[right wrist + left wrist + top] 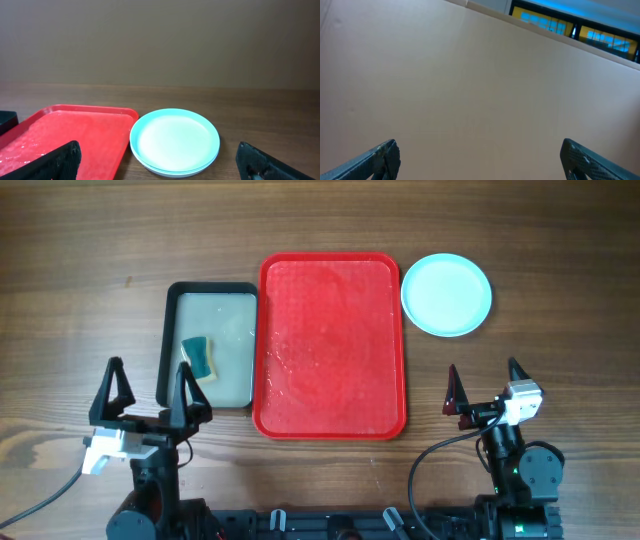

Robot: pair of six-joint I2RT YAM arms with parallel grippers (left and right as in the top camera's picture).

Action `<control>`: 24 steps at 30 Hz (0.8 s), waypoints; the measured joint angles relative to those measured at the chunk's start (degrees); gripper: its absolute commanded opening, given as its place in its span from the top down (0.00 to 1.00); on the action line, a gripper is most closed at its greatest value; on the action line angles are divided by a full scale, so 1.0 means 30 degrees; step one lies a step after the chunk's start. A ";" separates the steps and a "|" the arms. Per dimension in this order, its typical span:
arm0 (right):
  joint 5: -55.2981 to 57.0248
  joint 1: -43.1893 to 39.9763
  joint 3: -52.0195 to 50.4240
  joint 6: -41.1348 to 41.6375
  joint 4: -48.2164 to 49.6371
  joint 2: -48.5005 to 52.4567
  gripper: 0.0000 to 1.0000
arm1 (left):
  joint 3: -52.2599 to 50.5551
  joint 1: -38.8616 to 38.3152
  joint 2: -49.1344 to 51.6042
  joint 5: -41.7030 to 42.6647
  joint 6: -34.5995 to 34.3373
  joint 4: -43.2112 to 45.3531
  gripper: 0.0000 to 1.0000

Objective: Clean dirty plates on tray and stack at the side

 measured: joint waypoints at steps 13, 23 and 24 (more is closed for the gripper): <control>0.0000 0.0000 0.0000 0.0000 0.0007 0.0000 0.01 | -0.1552 0.0000 0.0000 0.0015 0.0000 -0.3330 0.00; 0.0007 0.0000 0.0000 0.0000 0.0000 0.0000 0.00 | -0.1654 0.0000 0.0058 0.0000 0.0007 -0.9821 0.00; 0.0007 0.0000 0.0000 0.0000 0.0000 0.0000 0.00 | -0.1654 0.0000 0.0058 0.0000 0.0029 -0.9821 0.00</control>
